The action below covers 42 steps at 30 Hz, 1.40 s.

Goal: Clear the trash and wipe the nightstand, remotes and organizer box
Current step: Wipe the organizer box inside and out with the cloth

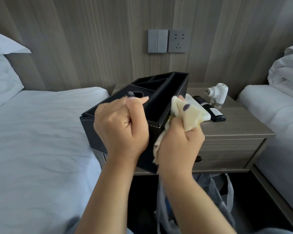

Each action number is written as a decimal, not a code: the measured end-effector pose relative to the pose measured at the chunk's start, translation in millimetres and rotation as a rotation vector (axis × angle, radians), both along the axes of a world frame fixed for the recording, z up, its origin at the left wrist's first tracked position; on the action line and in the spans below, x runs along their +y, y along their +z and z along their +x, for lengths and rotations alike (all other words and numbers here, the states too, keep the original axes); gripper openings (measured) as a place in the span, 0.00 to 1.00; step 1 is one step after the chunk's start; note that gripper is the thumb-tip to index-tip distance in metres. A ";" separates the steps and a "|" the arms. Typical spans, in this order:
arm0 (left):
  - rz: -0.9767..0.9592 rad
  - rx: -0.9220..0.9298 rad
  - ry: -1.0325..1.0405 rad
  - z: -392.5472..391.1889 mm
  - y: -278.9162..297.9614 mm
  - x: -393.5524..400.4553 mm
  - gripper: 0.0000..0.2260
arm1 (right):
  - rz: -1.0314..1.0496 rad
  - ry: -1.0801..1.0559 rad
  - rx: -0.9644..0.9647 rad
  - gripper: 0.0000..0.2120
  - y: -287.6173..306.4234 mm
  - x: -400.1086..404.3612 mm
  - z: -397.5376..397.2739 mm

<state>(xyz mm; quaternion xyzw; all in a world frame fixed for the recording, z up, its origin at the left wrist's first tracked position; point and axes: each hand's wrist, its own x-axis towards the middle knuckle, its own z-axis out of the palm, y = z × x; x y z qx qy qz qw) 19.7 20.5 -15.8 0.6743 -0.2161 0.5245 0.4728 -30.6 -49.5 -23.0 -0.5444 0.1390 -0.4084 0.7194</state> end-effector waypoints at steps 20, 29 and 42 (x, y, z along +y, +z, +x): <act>-0.007 -0.048 -0.056 4.8 -2.4 3.6 0.22 | -0.545 0.017 -0.220 0.16 8.0 -65.5 61.7; 0.020 -0.075 -0.064 7.6 -1.3 2.2 0.23 | -0.799 0.065 -0.322 0.13 1.3 -57.9 41.8; 0.089 -0.089 -0.172 15.0 9.1 14.6 0.24 | -1.173 -0.054 -0.005 0.14 22.1 -140.4 108.5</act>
